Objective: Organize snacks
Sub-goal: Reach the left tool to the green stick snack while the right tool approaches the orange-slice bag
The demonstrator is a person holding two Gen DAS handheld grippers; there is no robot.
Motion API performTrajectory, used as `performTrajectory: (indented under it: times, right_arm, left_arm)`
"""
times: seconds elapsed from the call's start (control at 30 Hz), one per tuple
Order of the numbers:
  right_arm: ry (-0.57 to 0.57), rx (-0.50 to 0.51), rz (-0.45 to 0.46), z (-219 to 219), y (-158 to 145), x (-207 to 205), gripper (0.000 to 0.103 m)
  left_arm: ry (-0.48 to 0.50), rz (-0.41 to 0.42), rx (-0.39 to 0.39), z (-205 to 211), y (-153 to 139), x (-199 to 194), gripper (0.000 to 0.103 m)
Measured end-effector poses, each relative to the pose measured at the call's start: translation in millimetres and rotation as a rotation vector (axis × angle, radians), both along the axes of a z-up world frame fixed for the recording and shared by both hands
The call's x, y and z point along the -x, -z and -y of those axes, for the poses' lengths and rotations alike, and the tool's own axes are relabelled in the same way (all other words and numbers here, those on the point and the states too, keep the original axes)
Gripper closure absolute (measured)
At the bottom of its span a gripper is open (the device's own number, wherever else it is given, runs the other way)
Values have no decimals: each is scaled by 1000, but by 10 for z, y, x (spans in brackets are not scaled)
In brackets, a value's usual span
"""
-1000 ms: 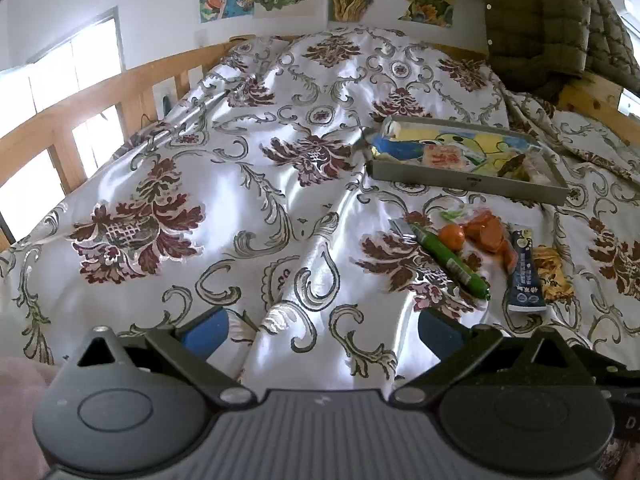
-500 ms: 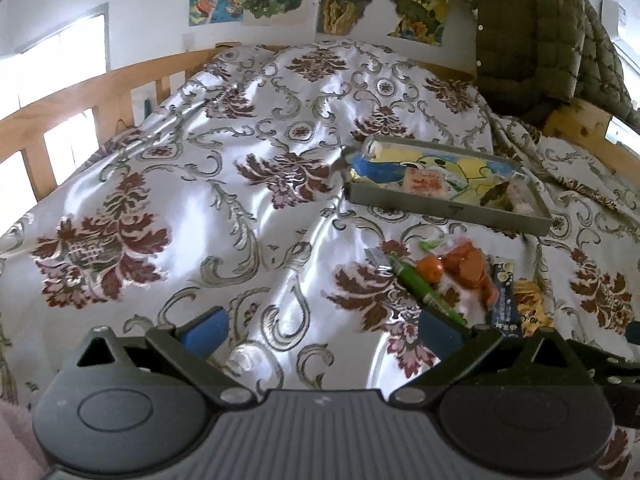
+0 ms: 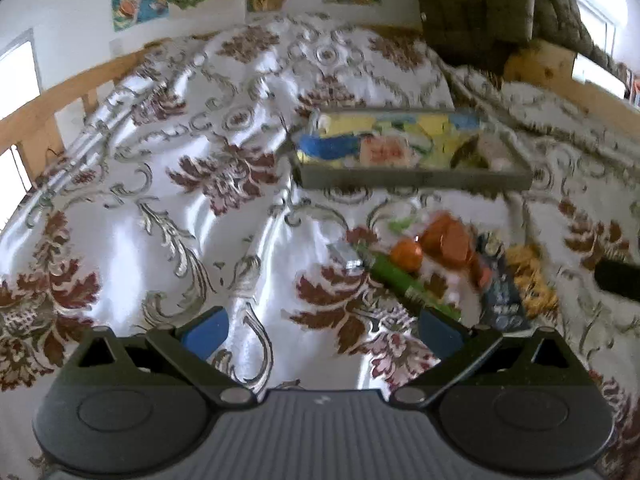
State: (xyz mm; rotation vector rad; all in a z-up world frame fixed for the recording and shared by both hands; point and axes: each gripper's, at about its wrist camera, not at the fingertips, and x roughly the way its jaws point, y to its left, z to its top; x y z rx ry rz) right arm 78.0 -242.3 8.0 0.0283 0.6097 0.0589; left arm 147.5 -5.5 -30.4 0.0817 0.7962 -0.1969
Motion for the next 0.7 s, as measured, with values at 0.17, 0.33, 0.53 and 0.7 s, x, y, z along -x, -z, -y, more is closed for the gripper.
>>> performTrajectory:
  times: [0.17, 0.33, 0.53, 0.7]
  right_arm:
    - [-44, 54, 8, 93, 33, -128, 1]
    - [-61, 96, -12, 144, 154, -281, 1]
    - [-131, 150, -32, 102, 337, -504, 1]
    - [-213, 243, -8, 98, 432, -670, 1]
  left_arm:
    - [-3, -79, 87, -77, 137, -198, 0]
    - [-6, -92, 136, -113, 221, -417, 0]
    - [30, -86, 194, -38, 313, -586, 0]
    - [105, -72, 180, 104, 391, -677, 0]
